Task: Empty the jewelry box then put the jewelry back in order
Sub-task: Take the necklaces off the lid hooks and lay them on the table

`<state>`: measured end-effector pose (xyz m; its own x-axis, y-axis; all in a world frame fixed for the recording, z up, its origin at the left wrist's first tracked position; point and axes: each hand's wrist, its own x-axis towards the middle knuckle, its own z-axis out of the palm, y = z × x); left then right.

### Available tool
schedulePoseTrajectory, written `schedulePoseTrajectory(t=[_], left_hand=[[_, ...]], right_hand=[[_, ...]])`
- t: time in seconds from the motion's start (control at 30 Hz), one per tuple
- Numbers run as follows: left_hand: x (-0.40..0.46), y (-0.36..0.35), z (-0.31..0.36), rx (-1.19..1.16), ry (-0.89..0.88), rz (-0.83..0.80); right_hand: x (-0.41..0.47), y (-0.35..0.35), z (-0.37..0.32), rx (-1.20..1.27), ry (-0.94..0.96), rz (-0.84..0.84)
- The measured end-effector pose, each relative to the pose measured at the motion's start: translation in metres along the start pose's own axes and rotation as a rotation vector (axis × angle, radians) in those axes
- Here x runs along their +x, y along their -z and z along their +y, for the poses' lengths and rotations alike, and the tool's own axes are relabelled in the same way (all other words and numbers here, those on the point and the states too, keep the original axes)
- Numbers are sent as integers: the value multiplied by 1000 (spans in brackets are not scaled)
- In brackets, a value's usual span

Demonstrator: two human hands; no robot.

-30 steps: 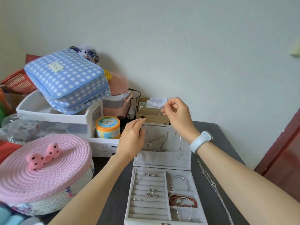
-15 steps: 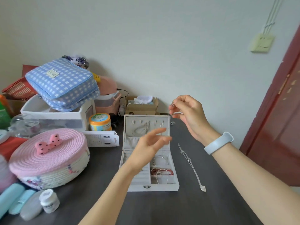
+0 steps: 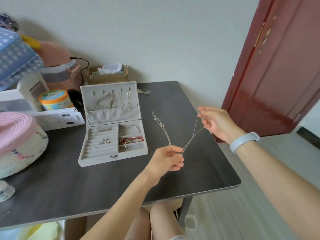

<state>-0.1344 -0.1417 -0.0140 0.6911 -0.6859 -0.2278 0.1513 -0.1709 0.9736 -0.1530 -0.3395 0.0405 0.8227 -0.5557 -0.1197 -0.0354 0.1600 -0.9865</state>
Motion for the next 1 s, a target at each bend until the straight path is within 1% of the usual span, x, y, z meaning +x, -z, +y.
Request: schedulePoseTrajectory(t=[0.07, 0.13, 0.2, 0.37, 0.5, 0.6, 0.7, 0.77, 0.9, 0.97, 1.0], left_hand=[[12, -8, -5, 167, -26, 51], [25, -15, -10, 423, -103, 88], [36, -19, -11, 600, -178, 102], [62, -12, -14, 757, -309, 149], [81, -1, -17, 857, -361, 183], [91, 8, -22, 1032, -440, 259], [97, 17, -37, 1126, -550, 356], [100, 21, -44, 1165, -600, 329], [104, 25, -50, 1298, -673, 217], [103, 25, -53, 1318, -703, 190], [103, 25, -54, 1314, -721, 187]], right_hand=[[12, 12, 17, -121, -39, 24], [25, 19, 30, -234, -67, 29], [39, 19, 39, -331, -68, 15], [79, 4, 48, -433, -17, -22], [117, -13, 57, -499, 74, -32], [143, -25, 62, -564, 110, -62], [159, -32, 67, -649, 167, -115], [163, -31, 70, -720, 235, -120], [146, -21, 79, -906, 417, -112], [132, -14, 88, -1062, 522, -193], [126, -11, 92, -1162, 538, -260]])
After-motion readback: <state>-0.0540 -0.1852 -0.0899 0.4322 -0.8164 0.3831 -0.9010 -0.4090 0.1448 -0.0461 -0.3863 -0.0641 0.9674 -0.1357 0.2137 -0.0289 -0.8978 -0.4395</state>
